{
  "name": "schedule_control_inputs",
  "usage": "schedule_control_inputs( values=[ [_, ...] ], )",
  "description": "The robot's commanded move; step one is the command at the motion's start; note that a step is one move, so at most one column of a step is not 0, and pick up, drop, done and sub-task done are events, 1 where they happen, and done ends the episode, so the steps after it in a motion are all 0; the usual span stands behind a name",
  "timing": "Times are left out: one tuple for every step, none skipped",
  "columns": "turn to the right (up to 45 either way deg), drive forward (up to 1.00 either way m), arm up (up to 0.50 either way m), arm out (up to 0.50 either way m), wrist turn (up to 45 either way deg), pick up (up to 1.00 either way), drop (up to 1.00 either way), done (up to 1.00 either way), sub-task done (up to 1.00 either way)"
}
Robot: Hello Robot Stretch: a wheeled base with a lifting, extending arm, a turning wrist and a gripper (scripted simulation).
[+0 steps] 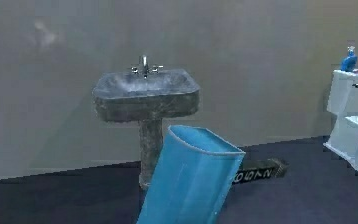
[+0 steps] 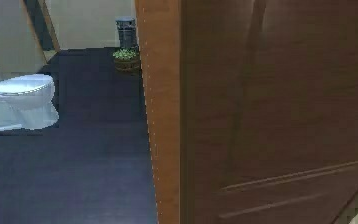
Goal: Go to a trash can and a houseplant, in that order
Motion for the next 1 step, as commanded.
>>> schedule_control_inputs(
  values=[
    [0.0, 0.30, 0.00, 0.00, 0.0, 0.00, 0.00, 0.00, 0.00]
  ],
)
